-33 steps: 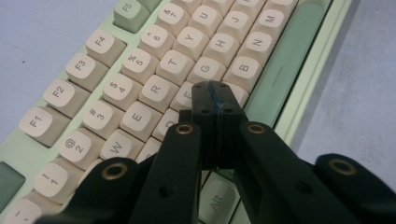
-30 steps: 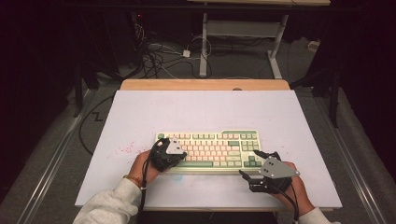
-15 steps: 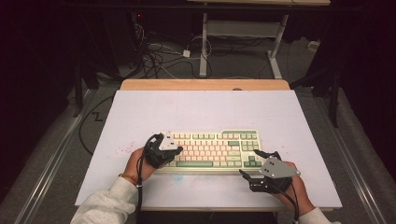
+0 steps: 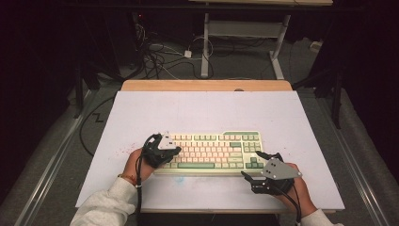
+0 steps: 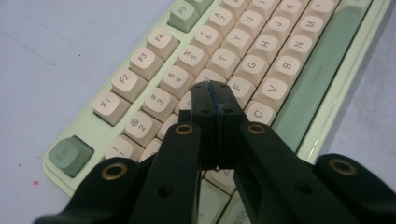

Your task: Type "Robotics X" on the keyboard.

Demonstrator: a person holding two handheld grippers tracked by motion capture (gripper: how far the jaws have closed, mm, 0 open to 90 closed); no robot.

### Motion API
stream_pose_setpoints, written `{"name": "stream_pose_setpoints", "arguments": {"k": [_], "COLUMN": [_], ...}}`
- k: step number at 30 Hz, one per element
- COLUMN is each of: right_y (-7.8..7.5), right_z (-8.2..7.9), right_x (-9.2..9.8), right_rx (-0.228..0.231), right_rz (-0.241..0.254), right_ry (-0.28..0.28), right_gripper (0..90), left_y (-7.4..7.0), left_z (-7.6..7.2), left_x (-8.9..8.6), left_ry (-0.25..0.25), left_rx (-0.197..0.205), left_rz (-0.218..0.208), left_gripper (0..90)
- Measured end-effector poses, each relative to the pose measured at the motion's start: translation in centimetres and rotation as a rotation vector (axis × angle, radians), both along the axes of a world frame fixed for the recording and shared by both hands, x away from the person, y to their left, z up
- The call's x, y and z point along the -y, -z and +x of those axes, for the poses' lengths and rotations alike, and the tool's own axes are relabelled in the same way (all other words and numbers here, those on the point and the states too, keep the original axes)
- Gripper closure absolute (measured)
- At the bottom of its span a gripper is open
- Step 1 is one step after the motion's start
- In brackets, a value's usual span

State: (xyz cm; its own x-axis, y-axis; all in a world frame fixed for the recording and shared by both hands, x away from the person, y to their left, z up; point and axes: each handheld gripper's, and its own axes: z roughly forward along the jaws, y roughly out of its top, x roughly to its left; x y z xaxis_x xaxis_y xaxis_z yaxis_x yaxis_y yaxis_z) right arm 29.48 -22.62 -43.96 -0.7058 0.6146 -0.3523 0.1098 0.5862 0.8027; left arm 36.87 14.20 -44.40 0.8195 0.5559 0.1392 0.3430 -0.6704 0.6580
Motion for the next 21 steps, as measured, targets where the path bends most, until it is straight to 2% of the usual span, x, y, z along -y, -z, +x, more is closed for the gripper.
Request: {"name": "stream_pose_setpoints", "arguments": {"k": [15, 17, 18, 21], "right_y": [0.05, 0.06, 0.08, 0.06], "right_z": [0.01, 0.00, 0.00, -0.05], "right_x": [-0.06, -0.07, -0.07, -0.11], "right_rx": [0.008, 0.004, 0.004, 0.006], "right_rz": [-0.020, -0.020, -0.022, -0.023], "right_ry": [-0.006, -0.007, -0.010, -0.014], "right_gripper": [22.1, 22.2, 22.2, 22.2], "left_y": [0.61, 0.93, 1.04, 0.72], "left_z": [0.15, 0.22, 0.14, -0.08], "left_x": [-0.04, 0.04, 0.05, 0.16], "left_ry": [-0.001, -0.002, -0.008, -0.003], "left_rx": [-0.012, -0.031, -0.019, -0.003], "left_rz": [0.020, 0.017, 0.009, 0.029], "left_gripper": [85.4, 87.2, 87.3, 87.2]}}
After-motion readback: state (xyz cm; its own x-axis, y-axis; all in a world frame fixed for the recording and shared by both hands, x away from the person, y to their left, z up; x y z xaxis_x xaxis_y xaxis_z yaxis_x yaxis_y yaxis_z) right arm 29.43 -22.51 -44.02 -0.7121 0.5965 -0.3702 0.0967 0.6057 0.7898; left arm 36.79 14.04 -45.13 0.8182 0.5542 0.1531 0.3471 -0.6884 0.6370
